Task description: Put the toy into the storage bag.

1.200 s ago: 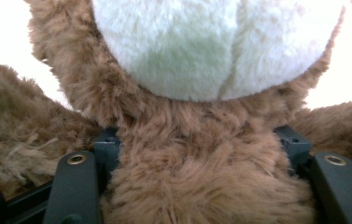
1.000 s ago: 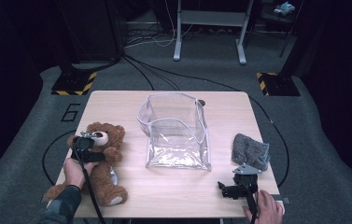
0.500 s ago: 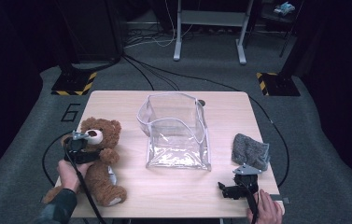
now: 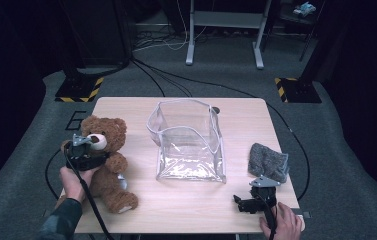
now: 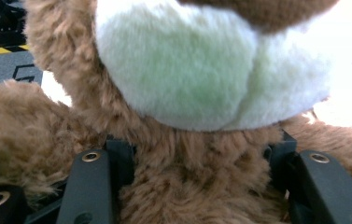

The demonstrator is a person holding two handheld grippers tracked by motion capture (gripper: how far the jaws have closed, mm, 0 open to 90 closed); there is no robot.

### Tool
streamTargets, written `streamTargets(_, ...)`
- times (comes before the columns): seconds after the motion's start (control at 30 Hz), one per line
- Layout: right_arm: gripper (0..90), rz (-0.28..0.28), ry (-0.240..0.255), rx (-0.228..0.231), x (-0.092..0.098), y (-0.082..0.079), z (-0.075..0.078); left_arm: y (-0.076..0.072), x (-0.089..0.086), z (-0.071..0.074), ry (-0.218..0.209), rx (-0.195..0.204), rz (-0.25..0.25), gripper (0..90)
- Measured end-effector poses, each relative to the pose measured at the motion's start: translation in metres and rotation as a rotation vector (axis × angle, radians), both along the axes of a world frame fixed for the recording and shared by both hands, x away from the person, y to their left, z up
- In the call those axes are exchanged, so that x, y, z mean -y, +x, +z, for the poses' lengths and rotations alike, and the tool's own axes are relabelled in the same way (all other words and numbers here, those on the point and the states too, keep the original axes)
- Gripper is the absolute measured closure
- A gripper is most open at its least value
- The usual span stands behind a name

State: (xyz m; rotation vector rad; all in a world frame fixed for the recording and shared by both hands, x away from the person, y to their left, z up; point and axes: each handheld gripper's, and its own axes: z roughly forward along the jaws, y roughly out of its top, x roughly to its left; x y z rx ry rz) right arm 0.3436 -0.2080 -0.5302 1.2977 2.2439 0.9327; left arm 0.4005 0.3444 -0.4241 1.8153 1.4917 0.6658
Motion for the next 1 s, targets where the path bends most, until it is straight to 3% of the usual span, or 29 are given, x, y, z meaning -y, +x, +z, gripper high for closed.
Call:
streamTargets(0.4,0.0,-0.02,0.007,0.008,-0.002,0.0,-0.001,0.0,0.004,0.02,-0.027,0.081,0.009,46.7)
streamTargets(1.0,0.0,0.003,0.0,0.0,0.0,0.0,0.0,0.004,0.015,0.08,-0.008,0.176,-0.007,46.8)
